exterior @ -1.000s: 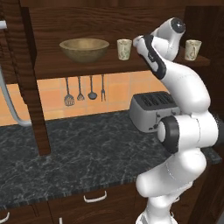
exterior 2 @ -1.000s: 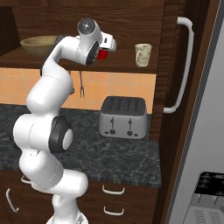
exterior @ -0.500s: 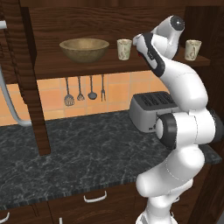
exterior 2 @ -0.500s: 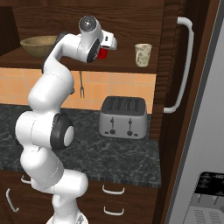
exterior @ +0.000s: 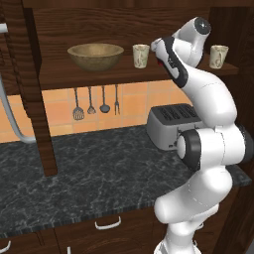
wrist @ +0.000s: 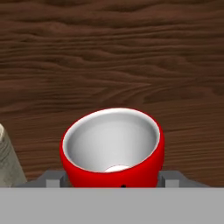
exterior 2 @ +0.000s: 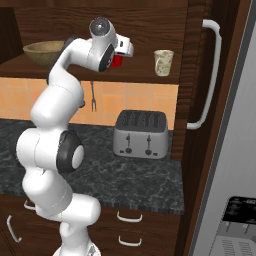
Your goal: Gather all objects into one cabinet and sort the glasses and bowls to opposite sides.
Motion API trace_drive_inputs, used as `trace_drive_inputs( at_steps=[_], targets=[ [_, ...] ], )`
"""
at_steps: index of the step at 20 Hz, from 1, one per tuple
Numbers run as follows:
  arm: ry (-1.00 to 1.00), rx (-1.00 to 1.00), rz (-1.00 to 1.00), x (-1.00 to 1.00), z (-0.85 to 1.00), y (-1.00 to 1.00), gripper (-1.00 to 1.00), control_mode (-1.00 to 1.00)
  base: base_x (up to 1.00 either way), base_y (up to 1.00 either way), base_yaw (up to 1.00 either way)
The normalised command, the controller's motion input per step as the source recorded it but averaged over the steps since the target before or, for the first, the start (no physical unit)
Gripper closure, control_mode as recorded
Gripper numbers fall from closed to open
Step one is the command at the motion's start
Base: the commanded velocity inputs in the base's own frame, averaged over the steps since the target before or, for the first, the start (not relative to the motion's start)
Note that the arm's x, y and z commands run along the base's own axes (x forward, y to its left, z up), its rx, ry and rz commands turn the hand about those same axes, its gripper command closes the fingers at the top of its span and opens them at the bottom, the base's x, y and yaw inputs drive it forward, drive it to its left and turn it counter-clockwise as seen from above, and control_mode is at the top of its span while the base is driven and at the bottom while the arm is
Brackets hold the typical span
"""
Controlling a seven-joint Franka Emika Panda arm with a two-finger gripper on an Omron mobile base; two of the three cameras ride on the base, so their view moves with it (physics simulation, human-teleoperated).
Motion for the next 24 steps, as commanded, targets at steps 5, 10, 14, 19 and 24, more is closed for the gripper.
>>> trace_drive_inputs(
  at_steps=[5, 10, 14, 19, 24],
  targets=[
    [-0.04, 0.0, -0.11, -0.15, 0.0, -0.01, 1.0, -1.0, 0.0, 0.0, 0.0],
    [-0.03, 0.0, -0.19, -0.08, 0.0, -0.07, 1.0, -1.0, 0.0, 0.0, 0.0],
    [0.0, 0.0, -0.19, -0.01, 0.02, -0.17, 1.0, -1.0, 0.0, 0.0, 0.0],
    [0.0, 0.0, -0.15, 0.0, 0.25, -0.22, 1.0, -1.0, 0.0, 0.0, 0.0],
    [0.0, 0.0, -0.14, 0.0, 0.2, -0.27, 1.0, -1.0, 0.0, 0.0, 0.0]
  ],
)
